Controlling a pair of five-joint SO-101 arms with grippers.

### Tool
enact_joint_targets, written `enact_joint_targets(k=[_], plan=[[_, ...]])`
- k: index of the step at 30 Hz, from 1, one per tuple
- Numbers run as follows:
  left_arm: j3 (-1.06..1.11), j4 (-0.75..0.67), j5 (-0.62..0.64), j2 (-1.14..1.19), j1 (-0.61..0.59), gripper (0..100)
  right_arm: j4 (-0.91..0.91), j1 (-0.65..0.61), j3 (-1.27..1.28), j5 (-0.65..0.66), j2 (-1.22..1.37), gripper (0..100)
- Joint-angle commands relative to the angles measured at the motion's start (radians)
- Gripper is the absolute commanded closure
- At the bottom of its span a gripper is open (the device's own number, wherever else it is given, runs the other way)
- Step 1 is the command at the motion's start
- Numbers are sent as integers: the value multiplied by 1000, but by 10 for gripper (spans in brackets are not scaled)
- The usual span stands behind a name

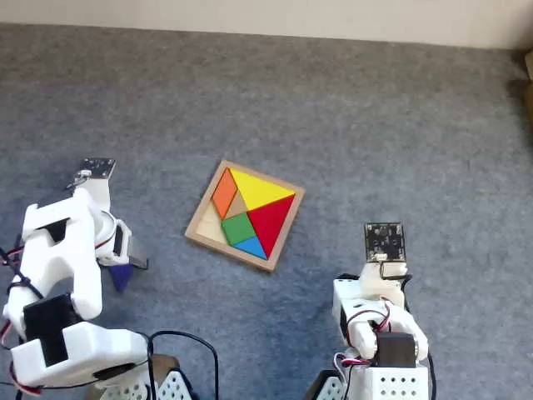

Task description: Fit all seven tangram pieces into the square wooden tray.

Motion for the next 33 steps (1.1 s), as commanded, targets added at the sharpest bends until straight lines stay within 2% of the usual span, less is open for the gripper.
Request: enact_joint_targets(k=[1,7,14,19,33], plan=[[-44,-11,5,1,18,832,4,13,110,-5,-5,993],[-44,-9,5,-65,19,842,4,13,110,-5,-5,993],[-45,83,-8,-213,177,840,4,13,110,-5,-5,993],[-50,120,-141,-285,312,840,4,13,110,-5,-5,993],[-352,278,-466,-245,498,841,4,13,110,-5,-5,993]])
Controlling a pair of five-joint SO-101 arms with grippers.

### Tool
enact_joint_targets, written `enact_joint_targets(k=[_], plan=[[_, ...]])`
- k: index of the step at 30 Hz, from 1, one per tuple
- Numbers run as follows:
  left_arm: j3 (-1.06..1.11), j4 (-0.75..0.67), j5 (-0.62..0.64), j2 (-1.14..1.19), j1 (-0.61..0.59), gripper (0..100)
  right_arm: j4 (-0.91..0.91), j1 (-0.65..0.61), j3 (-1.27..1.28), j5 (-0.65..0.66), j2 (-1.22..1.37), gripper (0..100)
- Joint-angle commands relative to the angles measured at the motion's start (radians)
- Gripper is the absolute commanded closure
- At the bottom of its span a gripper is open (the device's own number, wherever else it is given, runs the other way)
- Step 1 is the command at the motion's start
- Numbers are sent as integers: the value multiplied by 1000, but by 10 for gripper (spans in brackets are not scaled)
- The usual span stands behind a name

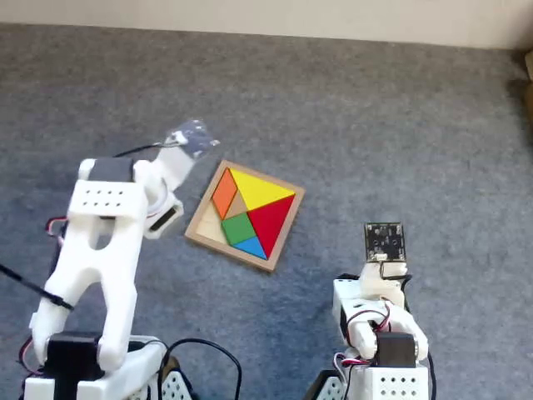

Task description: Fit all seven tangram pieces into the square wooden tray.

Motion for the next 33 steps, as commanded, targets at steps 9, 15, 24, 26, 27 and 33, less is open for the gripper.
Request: enact_joint_targets(k=[9,15,24,26,27,33], plan=[[-343,66,-123,282,208,838,-2,13,110,-5,-5,993],[-430,75,-78,403,295,835,-2,13,110,-5,-5,993],[-564,87,114,476,248,675,-2,13,110,-5,-5,993],[-596,135,114,476,226,675,-2,13,110,-5,-5,993],[-618,170,114,476,217,675,-2,13,110,-5,-5,993],[-688,354,114,397,120,768,-2,13,110,-5,-5,993]])
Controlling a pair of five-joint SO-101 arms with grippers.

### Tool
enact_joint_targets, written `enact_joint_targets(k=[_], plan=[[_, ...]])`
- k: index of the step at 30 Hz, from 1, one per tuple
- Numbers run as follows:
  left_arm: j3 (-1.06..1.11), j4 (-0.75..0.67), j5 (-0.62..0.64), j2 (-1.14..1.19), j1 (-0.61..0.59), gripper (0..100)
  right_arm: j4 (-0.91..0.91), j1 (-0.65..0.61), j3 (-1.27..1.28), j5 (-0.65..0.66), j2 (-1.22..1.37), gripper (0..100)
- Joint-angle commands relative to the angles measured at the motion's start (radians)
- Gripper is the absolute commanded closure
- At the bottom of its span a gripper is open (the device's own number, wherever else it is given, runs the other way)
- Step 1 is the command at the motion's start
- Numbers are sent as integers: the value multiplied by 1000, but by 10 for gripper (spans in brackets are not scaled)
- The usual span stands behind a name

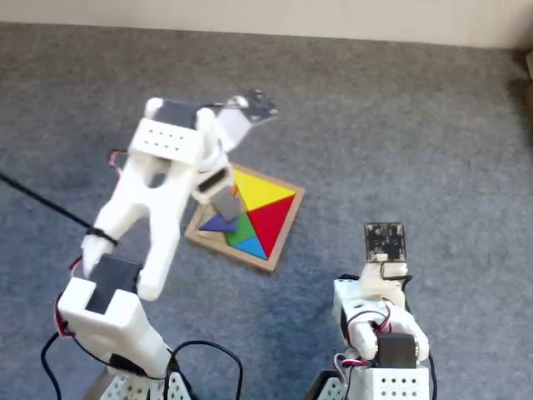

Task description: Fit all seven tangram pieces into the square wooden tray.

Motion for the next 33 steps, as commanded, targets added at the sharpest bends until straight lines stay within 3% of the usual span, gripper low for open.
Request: enact_joint_targets(k=[1,8,14,18,24,31,33], plan=[[-51,104,6,-116,-96,789,-2,13,110,-5,-5,993],[243,74,6,-341,-182,828,-2,13,110,-5,-5,993],[630,-166,12,-582,-177,827,-4,13,110,-5,-5,993],[791,-321,126,-671,-177,829,-4,13,110,-6,-5,993],[865,-431,250,-630,-148,824,-4,13,110,-6,-5,993],[858,-532,262,-460,-139,821,-4,13,110,-5,-5,993],[858,-537,262,-421,-120,780,-4,13,110,-5,-5,993]])
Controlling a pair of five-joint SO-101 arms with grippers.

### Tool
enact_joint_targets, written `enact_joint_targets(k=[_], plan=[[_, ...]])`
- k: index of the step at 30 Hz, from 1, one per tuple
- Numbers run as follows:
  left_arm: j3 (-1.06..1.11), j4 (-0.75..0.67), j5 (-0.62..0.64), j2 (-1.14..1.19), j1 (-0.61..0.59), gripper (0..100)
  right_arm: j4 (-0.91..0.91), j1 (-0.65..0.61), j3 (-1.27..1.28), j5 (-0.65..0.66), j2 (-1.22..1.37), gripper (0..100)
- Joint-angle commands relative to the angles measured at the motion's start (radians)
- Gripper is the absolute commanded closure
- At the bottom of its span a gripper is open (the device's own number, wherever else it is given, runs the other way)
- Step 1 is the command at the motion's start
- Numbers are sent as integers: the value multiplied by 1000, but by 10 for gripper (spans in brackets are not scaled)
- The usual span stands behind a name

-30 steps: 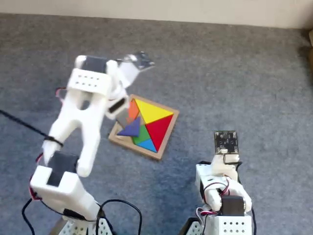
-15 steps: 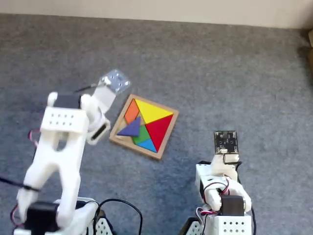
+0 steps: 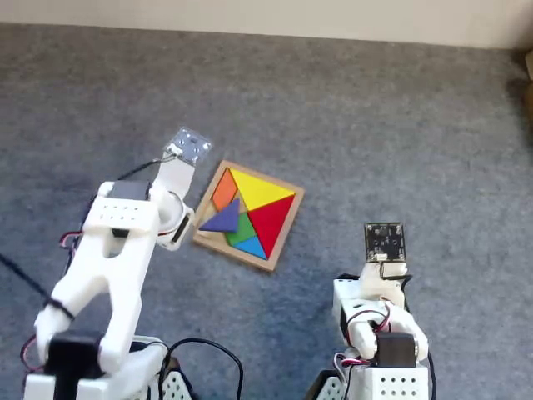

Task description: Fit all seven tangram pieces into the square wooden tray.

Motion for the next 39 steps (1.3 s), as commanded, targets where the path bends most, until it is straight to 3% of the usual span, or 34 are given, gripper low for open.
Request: enact_joint_targets(k=[1,5,16,24,39], plan=[[-8,-31,9,64,53,746,-4,13,110,-5,-5,993],[-10,-32,100,54,58,681,-4,13,110,-5,-5,993],[-30,-166,86,143,30,681,-4,13,110,-5,-5,993],[-179,-161,91,314,-38,681,-4,13,110,-5,-5,993],[-220,-160,92,239,-77,681,-4,13,110,-5,-5,993]])
